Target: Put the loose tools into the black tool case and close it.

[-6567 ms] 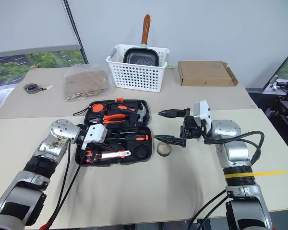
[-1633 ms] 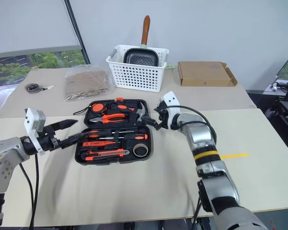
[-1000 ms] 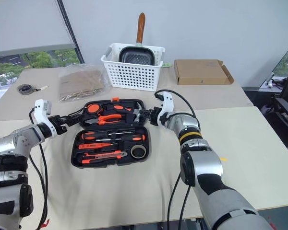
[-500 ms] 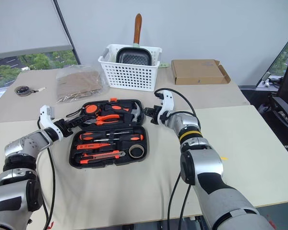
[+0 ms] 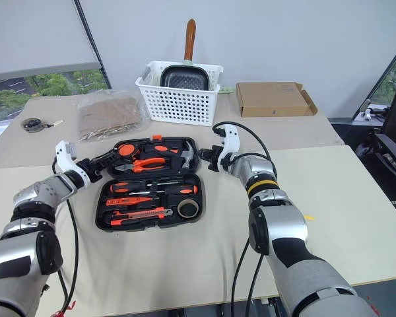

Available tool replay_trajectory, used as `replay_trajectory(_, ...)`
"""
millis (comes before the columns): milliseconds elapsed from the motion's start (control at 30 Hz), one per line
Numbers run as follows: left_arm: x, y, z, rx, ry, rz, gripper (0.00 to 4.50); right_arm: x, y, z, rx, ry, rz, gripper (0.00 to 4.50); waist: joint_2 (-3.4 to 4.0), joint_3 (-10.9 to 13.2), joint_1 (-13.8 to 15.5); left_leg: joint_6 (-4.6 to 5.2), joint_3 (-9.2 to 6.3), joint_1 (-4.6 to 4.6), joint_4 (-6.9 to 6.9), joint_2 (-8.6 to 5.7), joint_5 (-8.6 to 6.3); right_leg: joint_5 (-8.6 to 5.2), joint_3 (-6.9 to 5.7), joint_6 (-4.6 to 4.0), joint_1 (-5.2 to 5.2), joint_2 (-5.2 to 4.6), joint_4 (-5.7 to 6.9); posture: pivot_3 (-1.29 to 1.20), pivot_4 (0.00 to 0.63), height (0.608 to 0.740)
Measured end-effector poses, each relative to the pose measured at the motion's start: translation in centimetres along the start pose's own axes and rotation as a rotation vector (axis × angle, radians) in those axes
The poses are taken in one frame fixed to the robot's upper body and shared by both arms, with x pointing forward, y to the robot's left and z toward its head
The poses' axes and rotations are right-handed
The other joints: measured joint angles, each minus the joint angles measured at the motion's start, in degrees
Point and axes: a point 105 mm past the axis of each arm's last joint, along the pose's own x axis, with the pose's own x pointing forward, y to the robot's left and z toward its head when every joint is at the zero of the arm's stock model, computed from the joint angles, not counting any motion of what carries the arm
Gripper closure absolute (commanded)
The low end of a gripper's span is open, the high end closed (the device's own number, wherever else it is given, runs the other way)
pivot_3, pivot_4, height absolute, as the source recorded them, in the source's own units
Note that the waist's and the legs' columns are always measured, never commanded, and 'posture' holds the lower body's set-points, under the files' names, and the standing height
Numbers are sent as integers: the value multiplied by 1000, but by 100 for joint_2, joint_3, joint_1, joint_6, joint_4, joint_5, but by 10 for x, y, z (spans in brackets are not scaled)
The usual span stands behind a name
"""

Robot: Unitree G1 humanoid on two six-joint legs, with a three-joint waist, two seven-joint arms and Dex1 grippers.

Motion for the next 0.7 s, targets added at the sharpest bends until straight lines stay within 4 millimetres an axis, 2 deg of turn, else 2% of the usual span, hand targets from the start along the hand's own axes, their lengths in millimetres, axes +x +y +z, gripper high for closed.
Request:
replay_trajectory(33,0,1,-1,-1,0,6,1474,0,0,0,0,0,1,4500,0,0,0,0,0,0,0,0,0,0,0,0,0,0,0,0,150,700)
replay_trajectory(67,0,2,-2,-5,3,8,1723,0,0,0,0,0,2,4500,0,0,0,0,0,0,0,0,0,0,0,0,0,0,0,0,150,700)
replay_trajectory(300,1,-6,-2,-18,5,-58,4252,0,0,0,-4,2,8,4500,0,0,-4,0,0,0,0,0,0,-2,-2,3,0,-1,0,0,150,700)
replay_trajectory(333,1,-7,-2,-21,7,-62,4476,-1,0,0,-7,4,12,4500,0,0,-5,0,0,0,-1,0,0,-1,-1,2,0,0,0,0,150,700)
replay_trajectory(533,-4,-5,-4,-17,9,-71,4476,-1,2,-2,-14,11,28,4500,0,0,-27,0,1,0,-2,1,-1,0,0,0,-1,0,-1,0,150,700)
replay_trajectory(700,-17,-7,-7,10,32,-93,4476,-1,4,-2,-26,16,45,4500,0,0,-34,1,2,0,-5,0,-2,-1,4,1,-4,-2,-5,0,150,700)
